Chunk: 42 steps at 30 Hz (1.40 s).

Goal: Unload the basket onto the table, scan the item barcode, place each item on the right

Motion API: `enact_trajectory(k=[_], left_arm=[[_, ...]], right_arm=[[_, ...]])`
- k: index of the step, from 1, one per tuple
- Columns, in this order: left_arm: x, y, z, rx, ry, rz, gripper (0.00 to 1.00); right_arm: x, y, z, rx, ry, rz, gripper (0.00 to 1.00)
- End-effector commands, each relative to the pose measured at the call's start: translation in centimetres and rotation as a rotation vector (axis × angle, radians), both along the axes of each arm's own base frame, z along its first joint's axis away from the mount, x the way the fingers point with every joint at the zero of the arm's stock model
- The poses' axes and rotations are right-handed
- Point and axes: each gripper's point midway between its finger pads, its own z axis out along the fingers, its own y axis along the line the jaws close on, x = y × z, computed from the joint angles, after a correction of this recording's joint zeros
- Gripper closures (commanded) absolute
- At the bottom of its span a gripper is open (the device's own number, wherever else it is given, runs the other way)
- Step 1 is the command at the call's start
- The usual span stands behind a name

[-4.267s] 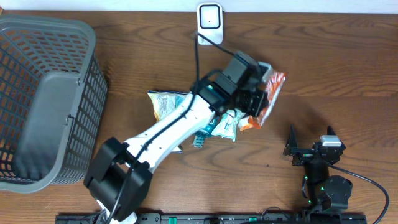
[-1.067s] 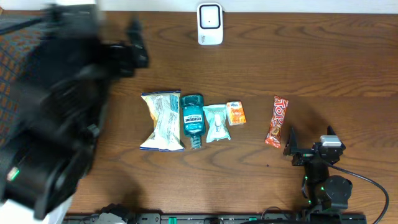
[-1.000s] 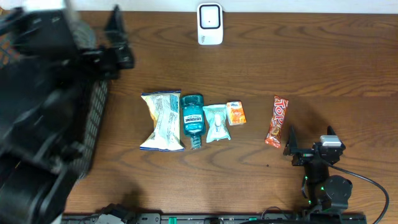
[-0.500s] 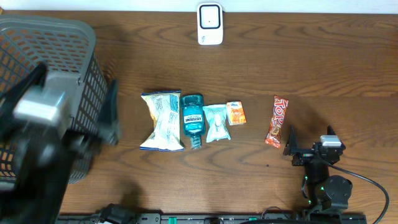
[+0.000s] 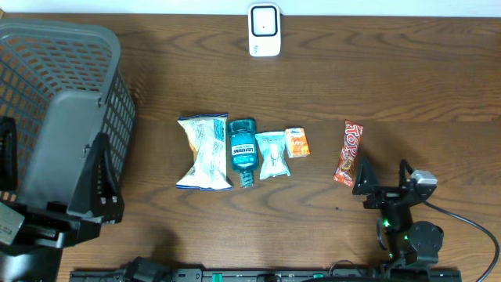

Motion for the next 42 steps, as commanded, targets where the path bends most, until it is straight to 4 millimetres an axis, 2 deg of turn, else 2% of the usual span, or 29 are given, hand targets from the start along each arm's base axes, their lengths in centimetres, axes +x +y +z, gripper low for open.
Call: enact_trajectory(k=[1, 3, 9, 13, 16, 22, 25, 36, 39, 42], left_arm=[[-2.8, 1.5, 0.8, -0.044, -0.063, 0.04, 0.02], [-4.3, 2.5, 0.6, -0.039, -0.101, 0.092, 0.02], [-8.9, 4.3, -0.7, -0.057, -0.215, 0.218, 0.02], [-11.6, 4.7, -2.1, -0.069, -0.286, 0.267, 0.02], [-14.0, 4.8, -3.1, -0.131, -0.35, 0.266, 0.02], [-16.6, 4.8, -3.7, -0.155, -0.415, 0.276, 0.02], [-17.4, 4.8, -3.6, -0.157, -0.439, 0.292, 0.03], [-17.5, 4.6, -3.4, -0.225, -0.456, 0.306, 0.02], [-16.9, 4.6, -3.6, -0.224, -0.447, 0.306, 0.02], [-15.1, 4.5, -4.6, -0.236, -0.403, 0.286, 0.02]], right_arm=[[-0.3, 2.1, 0.1, 0.255, 0.034, 0.107, 0.01], [-0.5, 3.0, 0.2, 0.259, 0.038, 0.161, 0.01], [-0.5, 3.0, 0.2, 0.258, 0.035, 0.158, 0.01], [-0.2, 1.6, 0.1, 0.175, 0.017, 0.081, 0.01], [-0.2, 1.5, 0.1, 0.166, 0.016, 0.078, 0.01], [-0.2, 1.5, 0.1, 0.166, 0.016, 0.078, 0.01], [-0.2, 1.5, 0.1, 0.166, 0.016, 0.078, 0.01], [-0.2, 1.5, 0.1, 0.166, 0.016, 0.078, 0.01], [-0.2, 1.5, 0.1, 0.166, 0.016, 0.078, 0.01], [-0.2, 1.5, 0.1, 0.166, 0.016, 0.078, 0.01]])
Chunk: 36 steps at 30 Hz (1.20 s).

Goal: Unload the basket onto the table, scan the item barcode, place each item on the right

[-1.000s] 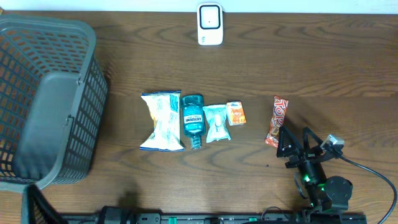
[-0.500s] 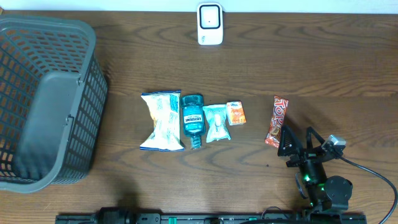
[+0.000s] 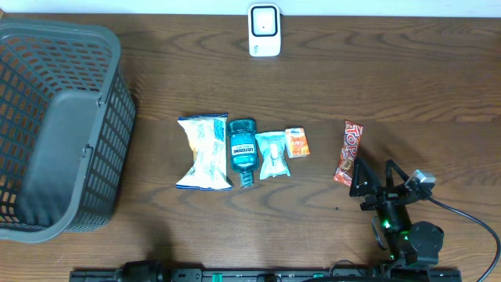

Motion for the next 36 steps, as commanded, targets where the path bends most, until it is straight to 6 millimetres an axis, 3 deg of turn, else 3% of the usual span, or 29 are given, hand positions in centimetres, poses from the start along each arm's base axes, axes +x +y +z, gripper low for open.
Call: enact_trajectory(k=[1, 4, 10, 15, 22, 26, 30, 33, 36], left_arm=[[2.1, -0.5, -1.3, -0.032, 0.039, -0.073, 0.02], [4.8, -1.7, -3.1, -0.006, 0.109, -0.149, 0.02], [9.9, -0.4, -7.4, -0.056, 0.246, -0.108, 0.02], [13.0, 0.0, -11.7, -0.082, 0.394, -0.098, 0.02], [14.1, -0.1, -18.0, -0.114, 0.649, -0.103, 0.02], [14.0, -0.1, -21.4, -0.134, 0.788, -0.099, 0.02], [14.0, 0.1, -21.4, -0.136, 0.789, -0.092, 0.02], [14.0, 0.7, -21.5, -0.148, 0.787, -0.052, 0.02], [14.8, 1.3, -22.5, -0.159, 0.803, -0.021, 0.02]], right_arm=[[0.0, -0.2, -0.2, -0.019, 0.001, -0.011, 0.01], [0.0, -0.3, -0.1, -0.017, 0.001, -0.013, 0.01], [-0.3, 1.2, -0.1, -0.003, 0.002, 0.072, 0.01], [-1.4, 4.3, 1.5, -0.051, -0.079, 0.266, 0.01], [-1.3, 4.4, 3.2, -0.118, -0.044, 0.279, 0.01], [0.0, 3.5, 3.3, -0.215, 0.151, 0.262, 0.01], [2.1, 2.7, 2.9, -0.299, 0.439, 0.241, 0.01], [2.7, 4.5, 2.6, -0.326, 0.564, 0.34, 0.01], [4.0, 8.1, 1.3, -0.274, 0.658, 0.517, 0.01]])
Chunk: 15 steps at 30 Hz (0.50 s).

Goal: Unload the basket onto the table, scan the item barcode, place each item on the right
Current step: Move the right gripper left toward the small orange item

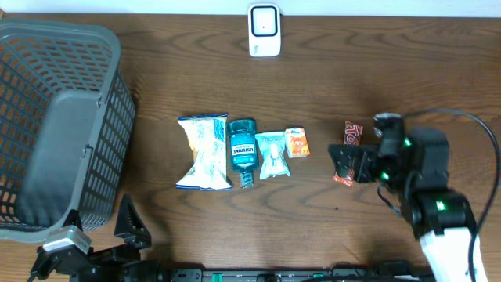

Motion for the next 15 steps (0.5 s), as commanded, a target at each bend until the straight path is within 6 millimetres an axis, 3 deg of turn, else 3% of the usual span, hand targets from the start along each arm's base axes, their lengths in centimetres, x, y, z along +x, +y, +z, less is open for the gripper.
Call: enact_trajectory(k=[1, 3, 7, 11, 15], left_arm=[[0.8, 0.6, -1.2, 0.003, 0.016, 0.032, 0.02], [1.5, 0.7, -2.0, 0.002, 0.033, 0.031, 0.02], [2.9, 0.8, -4.3, -0.001, 0.074, 0.031, 0.02], [3.5, 0.8, -7.3, -0.008, 0.163, 0.031, 0.02], [3.3, 0.8, -8.6, -0.011, 0.212, 0.03, 0.02]], right_arm=[[1.2, 2.8, -0.8, 0.05, 0.053, 0.129, 0.01], [1.7, 4.0, -1.8, 0.101, 0.088, 0.175, 0.01], [3.3, 3.6, -4.1, 0.005, 0.106, 0.143, 0.01], [4.5, 2.8, -3.8, -0.229, 0.06, -0.002, 0.01], [4.9, 3.4, -3.7, -0.377, 0.01, -0.055, 0.01]])
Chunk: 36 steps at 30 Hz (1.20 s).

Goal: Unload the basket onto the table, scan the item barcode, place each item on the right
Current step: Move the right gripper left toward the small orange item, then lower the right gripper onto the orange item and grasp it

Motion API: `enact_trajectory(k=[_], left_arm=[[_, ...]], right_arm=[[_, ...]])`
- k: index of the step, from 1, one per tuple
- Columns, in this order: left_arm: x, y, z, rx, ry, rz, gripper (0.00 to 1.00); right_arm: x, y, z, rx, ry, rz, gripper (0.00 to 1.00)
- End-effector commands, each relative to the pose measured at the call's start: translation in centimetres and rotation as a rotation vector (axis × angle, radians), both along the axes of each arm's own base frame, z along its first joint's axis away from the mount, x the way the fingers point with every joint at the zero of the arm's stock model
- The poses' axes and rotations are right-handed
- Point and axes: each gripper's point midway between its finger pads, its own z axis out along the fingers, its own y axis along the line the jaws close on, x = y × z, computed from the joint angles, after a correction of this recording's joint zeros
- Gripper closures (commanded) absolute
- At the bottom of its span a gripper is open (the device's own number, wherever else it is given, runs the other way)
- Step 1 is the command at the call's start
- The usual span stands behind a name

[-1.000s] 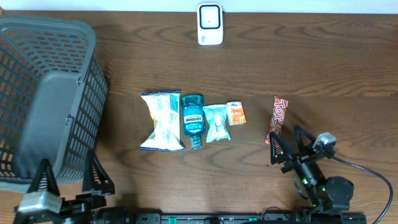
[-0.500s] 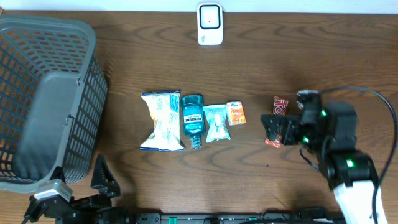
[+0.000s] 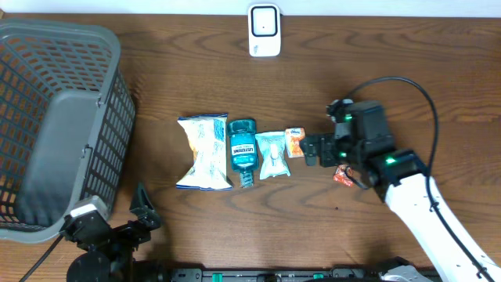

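The white barcode scanner [image 3: 264,30] stands at the far middle of the table. A row of items lies mid-table: a chips bag [image 3: 203,151], a blue mouthwash bottle [image 3: 243,149], a pale teal packet [image 3: 272,154] and a small orange packet [image 3: 296,142]. My right gripper [image 3: 311,150] points left, its fingers just right of the orange packet and apparently open with nothing in them. My right arm hides most of a red candy bar [image 3: 341,177]. My left gripper [image 3: 145,211] is open low at the front left, far from the items.
A large grey mesh basket [image 3: 59,117] fills the left side of the table. The right arm's black cable [image 3: 407,82] loops over the table to the right. Bare wood lies between the scanner and the row of items.
My right gripper has moved left, from over the red candy bar to just right of the orange packet. My left gripper has shifted slightly right and further into view at the front edge.
At first my left arm sat over the basket's front and my right gripper rested low beside the candy bar. Then the left arm was out of view. Later the right gripper was over the candy bar, the left back at the front edge. Now the right is by the orange packet.
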Motion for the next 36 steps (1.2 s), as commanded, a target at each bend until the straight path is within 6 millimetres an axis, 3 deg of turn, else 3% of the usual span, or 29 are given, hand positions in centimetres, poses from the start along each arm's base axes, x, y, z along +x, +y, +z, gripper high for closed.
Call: enact_trajectory(k=[1, 8, 16, 19, 22, 28, 32, 36], left_arm=[[-0.2, 0.3, -0.5, 0.005, 0.017, 0.019, 0.02], [-0.2, 0.3, -0.5, 0.005, 0.018, 0.019, 0.02], [-0.2, 0.3, -0.5, 0.005, 0.018, 0.019, 0.02], [-0.2, 0.3, -0.5, 0.005, 0.017, 0.019, 0.02], [-0.2, 0.3, -0.5, 0.005, 0.018, 0.019, 0.02], [-0.2, 0.3, -0.5, 0.005, 0.018, 0.019, 0.02], [-0.2, 0.3, -0.5, 0.005, 0.018, 0.019, 0.02], [-0.2, 0.3, -0.5, 0.005, 0.018, 0.019, 0.02]], right_arm=[[1.7, -1.1, 0.6, -0.192, -0.091, -0.121, 0.01], [3.7, 0.8, -3.5, -0.353, -0.053, -0.141, 0.11], [6.5, 3.6, -5.4, -0.349, -0.008, -0.108, 0.23], [6.7, 4.0, -6.3, -0.34, 0.005, -0.098, 0.24], [6.0, 4.4, -8.4, -0.373, 0.051, -0.071, 0.28], [4.8, 6.3, -8.9, -0.404, 0.047, 0.015, 0.27], [4.3, 5.6, -10.4, -0.459, 0.079, 0.016, 0.31], [4.2, 4.7, -10.6, -0.511, 0.083, 0.001, 0.33]])
